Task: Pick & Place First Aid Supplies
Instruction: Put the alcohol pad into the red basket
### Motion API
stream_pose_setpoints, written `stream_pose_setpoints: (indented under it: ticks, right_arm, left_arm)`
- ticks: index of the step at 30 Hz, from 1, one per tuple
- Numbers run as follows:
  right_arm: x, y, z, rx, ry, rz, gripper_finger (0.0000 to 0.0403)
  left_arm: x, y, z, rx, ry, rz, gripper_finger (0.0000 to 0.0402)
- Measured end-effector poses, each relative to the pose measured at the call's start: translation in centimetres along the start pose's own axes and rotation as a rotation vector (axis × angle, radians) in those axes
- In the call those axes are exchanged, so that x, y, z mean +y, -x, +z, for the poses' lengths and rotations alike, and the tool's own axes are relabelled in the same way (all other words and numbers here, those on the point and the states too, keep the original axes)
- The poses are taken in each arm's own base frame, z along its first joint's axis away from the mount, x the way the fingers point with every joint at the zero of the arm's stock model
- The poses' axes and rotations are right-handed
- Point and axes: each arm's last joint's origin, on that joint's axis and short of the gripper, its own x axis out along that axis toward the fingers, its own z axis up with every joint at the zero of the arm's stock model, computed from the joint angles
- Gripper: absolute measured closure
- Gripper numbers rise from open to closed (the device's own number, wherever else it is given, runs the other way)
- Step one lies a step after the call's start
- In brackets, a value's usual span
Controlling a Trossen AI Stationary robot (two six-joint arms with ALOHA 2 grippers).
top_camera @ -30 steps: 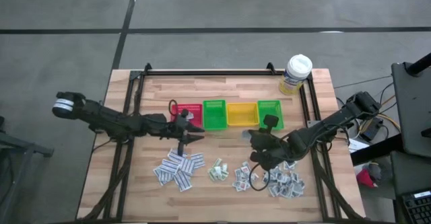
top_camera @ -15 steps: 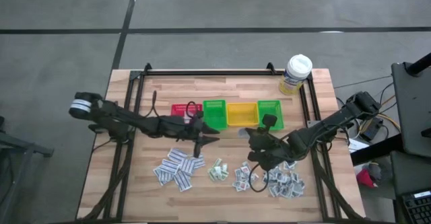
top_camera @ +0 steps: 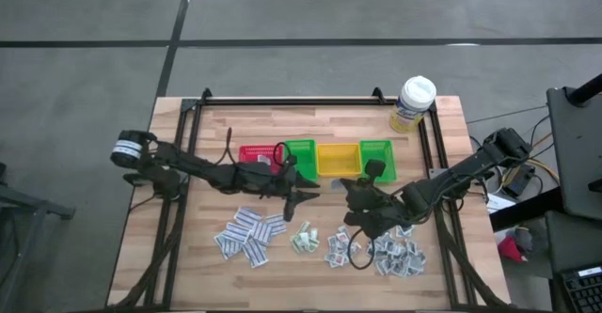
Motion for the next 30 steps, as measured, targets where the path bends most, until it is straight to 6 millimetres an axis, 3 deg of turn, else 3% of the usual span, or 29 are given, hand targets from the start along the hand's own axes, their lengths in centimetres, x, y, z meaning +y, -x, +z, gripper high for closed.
stream_pose_setpoints:
  ticks: [9,30]
  right_arm:
    - [0.7,-0.5,-0.1,0.0,0.039,-0.031,0.0395]
    - [0.8,-0.4,0.9,-0.059,0.019,-0.039,0.0394]
  left_arm:
    - [-0.2,-0.5,0.9,-0.033,0.026,0.01,0.0282]
    - [0.0,-0.5,0.7,-0.018,0.084,0.059,0.0282]
